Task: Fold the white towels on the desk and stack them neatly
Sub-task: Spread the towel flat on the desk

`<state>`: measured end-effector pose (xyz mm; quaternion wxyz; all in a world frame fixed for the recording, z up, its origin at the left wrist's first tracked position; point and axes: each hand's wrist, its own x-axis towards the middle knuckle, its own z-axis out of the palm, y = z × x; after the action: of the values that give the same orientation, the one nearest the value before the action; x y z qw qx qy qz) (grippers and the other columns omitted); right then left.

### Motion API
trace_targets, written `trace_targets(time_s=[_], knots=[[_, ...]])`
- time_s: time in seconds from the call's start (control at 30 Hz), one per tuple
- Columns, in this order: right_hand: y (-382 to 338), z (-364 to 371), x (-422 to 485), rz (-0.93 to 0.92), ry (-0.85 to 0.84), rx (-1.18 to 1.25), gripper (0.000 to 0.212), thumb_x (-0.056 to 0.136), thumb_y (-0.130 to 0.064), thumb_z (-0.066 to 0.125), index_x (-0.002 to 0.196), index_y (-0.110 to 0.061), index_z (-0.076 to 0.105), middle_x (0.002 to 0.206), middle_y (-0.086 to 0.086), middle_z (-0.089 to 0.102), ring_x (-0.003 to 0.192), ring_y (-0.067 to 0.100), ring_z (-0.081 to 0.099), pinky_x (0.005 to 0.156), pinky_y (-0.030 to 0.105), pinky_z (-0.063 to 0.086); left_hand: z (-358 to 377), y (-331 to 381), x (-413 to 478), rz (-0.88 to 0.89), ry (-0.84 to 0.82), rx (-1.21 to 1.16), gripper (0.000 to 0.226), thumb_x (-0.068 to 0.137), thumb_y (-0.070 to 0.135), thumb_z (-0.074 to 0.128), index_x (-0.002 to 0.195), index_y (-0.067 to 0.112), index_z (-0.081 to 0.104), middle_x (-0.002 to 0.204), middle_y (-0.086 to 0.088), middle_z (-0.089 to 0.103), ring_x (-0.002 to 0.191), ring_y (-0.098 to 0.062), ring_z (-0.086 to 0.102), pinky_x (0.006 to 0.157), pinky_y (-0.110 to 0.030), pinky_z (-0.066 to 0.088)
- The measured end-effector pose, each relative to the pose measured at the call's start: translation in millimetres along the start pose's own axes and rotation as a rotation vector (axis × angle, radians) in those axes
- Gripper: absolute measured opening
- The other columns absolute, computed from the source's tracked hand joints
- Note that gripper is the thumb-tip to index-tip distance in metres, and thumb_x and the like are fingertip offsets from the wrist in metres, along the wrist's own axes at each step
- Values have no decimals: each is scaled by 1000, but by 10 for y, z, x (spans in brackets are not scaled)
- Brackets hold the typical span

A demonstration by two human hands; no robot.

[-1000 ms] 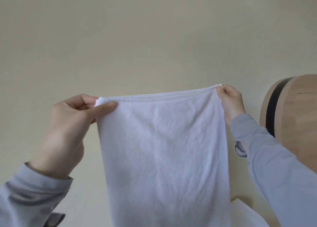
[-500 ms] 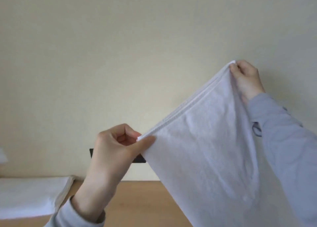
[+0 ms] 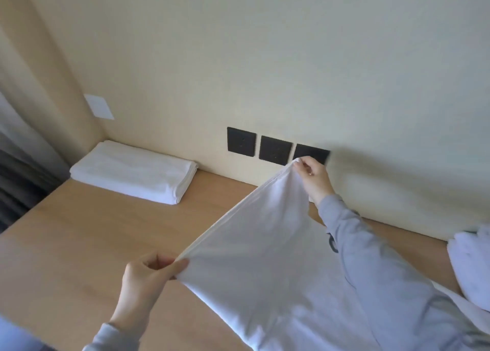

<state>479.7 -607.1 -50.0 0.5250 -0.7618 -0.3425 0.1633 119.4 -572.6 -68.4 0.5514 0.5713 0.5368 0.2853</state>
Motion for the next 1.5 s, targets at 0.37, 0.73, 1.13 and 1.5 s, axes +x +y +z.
trace_targets(time_s=[0.37,0.73,1.13,1.5], knots=[[319,2528,321,77,-397,-245,16,93,-24,48,93,-11,58,88,-4,55,83,17,50,79,29,40,-894,-1290,669,-361,102,20,15,63,2,82,58,2,68,56,-7,67,55,-18,61,60,-21,49],[812,3547,125,-280,-329,-813,26,94,-25,48,118,-13,51,117,5,53,106,25,49,87,37,30,-1017,-1767,817,-160,251,614,18,74,11,65,91,14,68,95,-7,60,77,-23,55,72,-31,40],[725,3256,-176,-1053,-698,-676,20,70,-4,75,87,-11,67,93,1,65,90,23,62,78,38,44,-482,-1769,1114,120,294,597,44,72,45,55,76,2,62,73,-7,54,65,-30,52,65,-42,48],[471,3438,-43,-1058,-915,-808,21,73,5,63,72,-13,53,71,-1,56,77,22,53,74,34,38,-545,-1880,1089,165,242,516,32,84,31,48,65,5,46,64,-2,44,63,-19,39,60,-26,32]])
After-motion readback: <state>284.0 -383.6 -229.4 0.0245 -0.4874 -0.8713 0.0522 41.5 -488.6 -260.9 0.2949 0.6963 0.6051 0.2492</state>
